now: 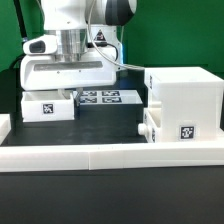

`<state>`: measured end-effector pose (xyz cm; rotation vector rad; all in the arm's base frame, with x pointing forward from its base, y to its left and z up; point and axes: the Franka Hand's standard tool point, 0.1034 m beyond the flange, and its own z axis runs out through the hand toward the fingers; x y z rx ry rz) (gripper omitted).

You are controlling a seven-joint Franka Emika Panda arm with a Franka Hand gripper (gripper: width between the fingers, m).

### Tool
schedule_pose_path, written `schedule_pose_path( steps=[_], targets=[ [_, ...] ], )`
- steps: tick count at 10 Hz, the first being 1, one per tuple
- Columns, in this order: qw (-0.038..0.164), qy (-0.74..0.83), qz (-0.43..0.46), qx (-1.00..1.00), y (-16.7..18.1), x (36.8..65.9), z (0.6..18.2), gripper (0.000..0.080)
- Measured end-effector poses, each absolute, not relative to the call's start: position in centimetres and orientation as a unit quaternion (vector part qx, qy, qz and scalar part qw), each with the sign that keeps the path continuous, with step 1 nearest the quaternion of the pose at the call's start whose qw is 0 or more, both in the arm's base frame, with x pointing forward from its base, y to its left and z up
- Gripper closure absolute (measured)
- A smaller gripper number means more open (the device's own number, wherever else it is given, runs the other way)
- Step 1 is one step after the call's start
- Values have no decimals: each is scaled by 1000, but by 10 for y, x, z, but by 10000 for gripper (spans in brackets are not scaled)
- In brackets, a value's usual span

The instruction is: Assemble drawer

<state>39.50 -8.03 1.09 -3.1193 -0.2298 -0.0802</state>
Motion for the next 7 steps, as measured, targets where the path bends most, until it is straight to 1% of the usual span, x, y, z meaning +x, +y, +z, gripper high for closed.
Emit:
schedule_pose_path(
  steps=[2,3,7],
  targets=[
    [13,-101,-18,-995,-59,404,33,757],
    [15,-105,-16,-994,-56,407,39,757],
    [15,-135,-14,-991,-57,404,34,757]
  ],
)
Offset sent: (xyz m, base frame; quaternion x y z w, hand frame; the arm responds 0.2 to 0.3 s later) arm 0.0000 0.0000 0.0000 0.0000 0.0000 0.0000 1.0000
